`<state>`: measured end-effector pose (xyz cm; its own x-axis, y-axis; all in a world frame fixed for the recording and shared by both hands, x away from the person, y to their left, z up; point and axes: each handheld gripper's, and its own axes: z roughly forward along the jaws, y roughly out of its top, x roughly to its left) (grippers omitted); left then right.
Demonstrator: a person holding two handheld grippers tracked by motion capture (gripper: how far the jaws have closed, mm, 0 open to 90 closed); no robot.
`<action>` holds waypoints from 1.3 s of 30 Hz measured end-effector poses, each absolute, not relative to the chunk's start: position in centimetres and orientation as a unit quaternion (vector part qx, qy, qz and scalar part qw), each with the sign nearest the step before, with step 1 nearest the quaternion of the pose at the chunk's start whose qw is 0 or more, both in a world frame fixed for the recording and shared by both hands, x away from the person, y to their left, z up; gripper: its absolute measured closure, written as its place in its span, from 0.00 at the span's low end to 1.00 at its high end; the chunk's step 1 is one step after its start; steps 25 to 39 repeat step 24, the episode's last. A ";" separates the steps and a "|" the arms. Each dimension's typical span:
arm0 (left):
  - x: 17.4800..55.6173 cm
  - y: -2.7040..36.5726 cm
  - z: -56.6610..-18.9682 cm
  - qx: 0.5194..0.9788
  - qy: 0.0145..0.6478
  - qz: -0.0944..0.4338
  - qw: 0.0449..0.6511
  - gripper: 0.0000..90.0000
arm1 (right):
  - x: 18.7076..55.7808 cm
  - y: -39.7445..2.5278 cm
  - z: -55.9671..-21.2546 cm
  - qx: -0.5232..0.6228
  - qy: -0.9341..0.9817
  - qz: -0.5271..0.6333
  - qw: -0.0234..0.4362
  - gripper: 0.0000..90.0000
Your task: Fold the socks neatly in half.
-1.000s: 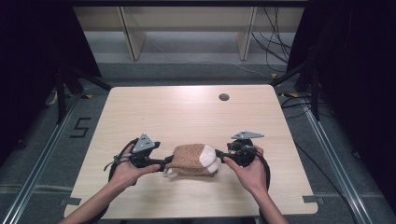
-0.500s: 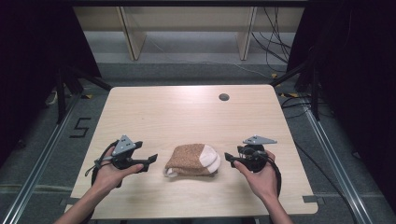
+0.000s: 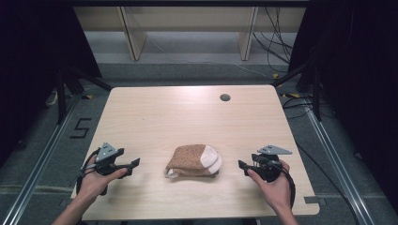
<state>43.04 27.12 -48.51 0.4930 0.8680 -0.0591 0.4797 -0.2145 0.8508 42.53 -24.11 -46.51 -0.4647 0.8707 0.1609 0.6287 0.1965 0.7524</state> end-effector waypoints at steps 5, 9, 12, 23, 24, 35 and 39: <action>42.8 27.7 -49.3 0.738 0.458 0.227 0.440 0.22 | 41.9 -24.9 -47.4 0.504 0.749 0.398 0.163 0.39; 42.6 27.6 -49.5 0.737 0.451 0.242 0.441 0.23 | 41.7 -25.5 -48.1 0.503 0.744 0.399 0.182 0.39; 42.7 27.4 -49.6 0.737 0.446 0.244 0.445 0.23 | 41.6 -25.8 -48.5 0.509 0.736 0.408 0.180 0.39; 42.9 27.4 -49.7 0.737 0.447 0.243 0.446 0.23 | 41.8 -26.1 -49.0 0.509 0.735 0.408 0.185 0.38; 42.9 27.4 -49.7 0.737 0.446 0.244 0.445 0.23 | 41.8 -26.0 -49.1 0.515 0.732 0.413 0.172 0.38; 42.9 27.4 -49.7 0.737 0.446 0.244 0.445 0.23 | 41.8 -26.0 -49.1 0.515 0.732 0.413 0.172 0.38; 42.9 27.4 -49.7 0.737 0.446 0.244 0.445 0.23 | 41.8 -26.0 -49.1 0.515 0.732 0.413 0.172 0.38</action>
